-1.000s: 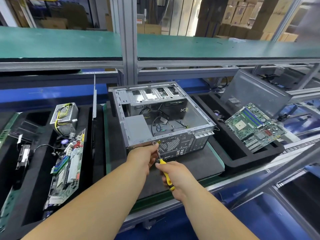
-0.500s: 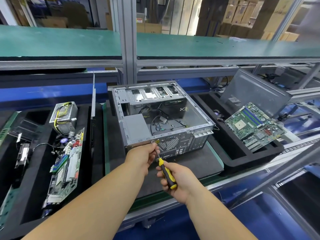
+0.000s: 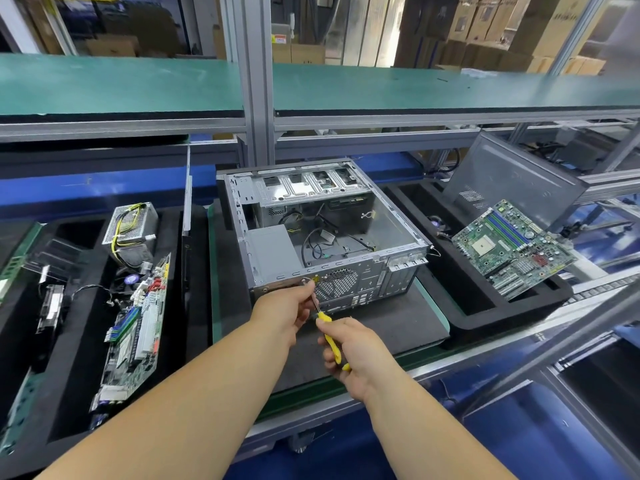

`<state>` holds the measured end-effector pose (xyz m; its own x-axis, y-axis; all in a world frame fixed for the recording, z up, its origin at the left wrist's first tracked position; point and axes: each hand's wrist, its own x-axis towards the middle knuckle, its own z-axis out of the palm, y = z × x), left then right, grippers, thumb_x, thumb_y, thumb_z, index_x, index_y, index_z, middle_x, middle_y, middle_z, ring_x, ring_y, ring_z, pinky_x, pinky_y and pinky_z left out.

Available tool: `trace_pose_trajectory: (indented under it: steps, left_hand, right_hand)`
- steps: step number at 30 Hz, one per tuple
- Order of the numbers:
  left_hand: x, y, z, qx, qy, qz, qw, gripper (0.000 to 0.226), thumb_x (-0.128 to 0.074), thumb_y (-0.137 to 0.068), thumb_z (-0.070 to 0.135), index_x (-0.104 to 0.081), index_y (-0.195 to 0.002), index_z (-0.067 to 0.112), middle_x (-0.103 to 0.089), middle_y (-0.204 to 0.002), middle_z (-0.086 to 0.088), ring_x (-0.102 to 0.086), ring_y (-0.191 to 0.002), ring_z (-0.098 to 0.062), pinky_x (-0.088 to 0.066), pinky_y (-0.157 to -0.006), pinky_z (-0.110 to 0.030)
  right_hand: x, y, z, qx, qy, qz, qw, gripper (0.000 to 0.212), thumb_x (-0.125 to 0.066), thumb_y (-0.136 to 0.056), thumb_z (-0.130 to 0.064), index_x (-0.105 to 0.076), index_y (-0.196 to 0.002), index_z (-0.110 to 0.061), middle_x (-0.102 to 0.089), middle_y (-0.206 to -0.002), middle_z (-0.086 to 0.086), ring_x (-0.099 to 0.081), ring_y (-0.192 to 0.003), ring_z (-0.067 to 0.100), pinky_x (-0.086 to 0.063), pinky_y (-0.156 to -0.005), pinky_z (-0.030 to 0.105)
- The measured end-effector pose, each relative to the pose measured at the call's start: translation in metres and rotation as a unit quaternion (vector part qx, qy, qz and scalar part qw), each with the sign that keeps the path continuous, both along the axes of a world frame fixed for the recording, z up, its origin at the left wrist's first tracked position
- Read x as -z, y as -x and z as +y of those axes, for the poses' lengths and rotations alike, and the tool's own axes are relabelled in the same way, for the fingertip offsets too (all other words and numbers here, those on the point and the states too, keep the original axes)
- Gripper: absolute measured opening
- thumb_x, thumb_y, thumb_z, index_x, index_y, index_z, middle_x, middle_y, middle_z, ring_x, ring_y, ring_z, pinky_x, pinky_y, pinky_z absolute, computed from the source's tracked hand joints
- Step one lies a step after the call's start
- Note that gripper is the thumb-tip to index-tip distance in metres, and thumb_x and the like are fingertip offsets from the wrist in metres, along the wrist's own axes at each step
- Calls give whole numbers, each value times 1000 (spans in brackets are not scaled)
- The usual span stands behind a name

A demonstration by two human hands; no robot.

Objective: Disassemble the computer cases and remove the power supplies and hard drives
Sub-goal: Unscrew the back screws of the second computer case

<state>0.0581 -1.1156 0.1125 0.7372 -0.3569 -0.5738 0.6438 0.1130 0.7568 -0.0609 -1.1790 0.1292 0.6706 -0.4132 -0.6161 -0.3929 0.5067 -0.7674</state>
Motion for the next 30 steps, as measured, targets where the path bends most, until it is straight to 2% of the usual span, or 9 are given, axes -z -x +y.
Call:
trace_pose_trajectory:
  steps: [4,8,12,17,21,24,28,30]
  left_hand:
    - [0,1,0,4,10,-16,1000,18,-67,-92,12,-68,-75,9,-67,-58,2,-62,-51,-3,-43,-43,-11]
    - [0,2,2,-1,16,-11,1000,15,-65,-93,11,-71,-79,8,-71,-64,1,-65,-57,-6,-47,-46,-12]
    - [-2,2,2,-4,24,-1,1000,13,-61,-95,9,-71,-87,5,-73,-67,0,-69,-60,-6,-48,-46,-13]
    - [-4,4,1,6,34,5,999,20,-53,-100,8,-69,-88,6,-73,-68,1,-70,-60,-5,-49,-48,-13]
    - [-5,4,2,17,34,21,999,21,-51,-101,12,-69,-91,7,-73,-70,2,-70,-61,-5,-51,-50,-14]
    - [-6,4,2,29,15,40,999,15,-61,-96,21,-69,-87,12,-71,-65,4,-67,-58,-6,-51,-52,-16]
    - [-6,4,1,14,-2,50,999,10,-73,-88,23,-69,-87,13,-71,-64,5,-64,-50,-4,-47,-45,-17]
    - [-4,4,0,-3,-12,43,999,11,-75,-87,21,-70,-88,11,-70,-63,4,-63,-54,-6,-47,-45,-17]
  right_hand:
    - [-6,2,-1,14,-104,-2,995,32,-54,-101,-33,-66,-103,-4,-65,-66,9,-52,-49,13,-44,-48,24]
    - [-8,4,-3,-10,-121,-9,993,39,-44,-104,-34,-68,-101,-2,-64,-66,8,-49,-48,13,-41,-46,22]
    - [-8,5,-3,-21,-117,-13,993,37,-45,-104,-30,-68,-100,-3,-64,-66,7,-48,-47,12,-40,-45,22]
    - [-8,2,-2,-18,-94,-24,995,23,-54,-100,-24,-66,-98,-5,-64,-65,6,-47,-45,13,-40,-45,23]
    - [-2,-1,-2,-12,-24,-26,999,11,-58,-98,-21,-60,-96,-10,-61,-63,2,-44,-44,13,-37,-50,26]
    - [2,-2,-1,-21,76,-26,997,10,-64,-95,-18,-56,-93,-12,-58,-68,4,-43,-47,12,-33,-48,25]
    - [4,-2,-2,-62,282,4,957,21,-72,-86,-20,-54,-95,-15,-51,-70,-2,-44,-59,11,-36,-53,26]
    - [4,-3,-2,-75,308,14,948,22,-72,-85,-24,-54,-96,-18,-53,-71,-3,-47,-62,11,-39,-56,26]
